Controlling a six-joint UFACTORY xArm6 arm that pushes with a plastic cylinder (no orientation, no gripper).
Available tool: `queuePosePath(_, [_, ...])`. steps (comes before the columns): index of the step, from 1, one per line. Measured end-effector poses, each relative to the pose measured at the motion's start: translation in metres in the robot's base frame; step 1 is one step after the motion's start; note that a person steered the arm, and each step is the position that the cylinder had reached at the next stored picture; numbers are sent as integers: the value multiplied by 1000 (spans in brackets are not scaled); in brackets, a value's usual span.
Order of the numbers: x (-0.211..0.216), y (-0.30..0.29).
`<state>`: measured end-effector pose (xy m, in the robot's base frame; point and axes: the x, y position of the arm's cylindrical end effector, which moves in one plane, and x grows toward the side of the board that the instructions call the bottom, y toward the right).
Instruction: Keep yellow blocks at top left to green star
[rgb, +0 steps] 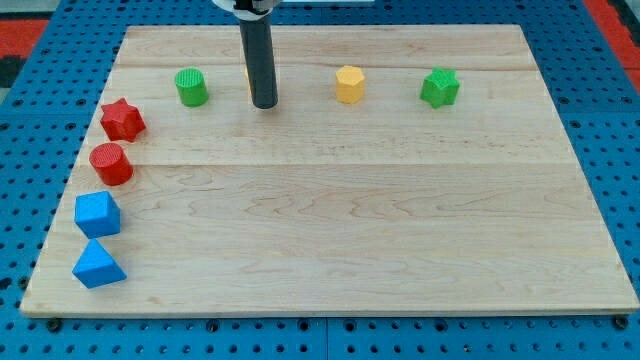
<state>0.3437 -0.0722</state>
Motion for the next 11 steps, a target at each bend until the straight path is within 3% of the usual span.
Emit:
queuePosePath(2, [10,12])
queuePosePath(3, [14,67])
queuePosePath(5, [18,90])
queuePosePath(7, [-2,153])
queuePosePath(8, [-18,131])
queuePosePath(10, [-19,14])
queuePosePath(11, [0,7])
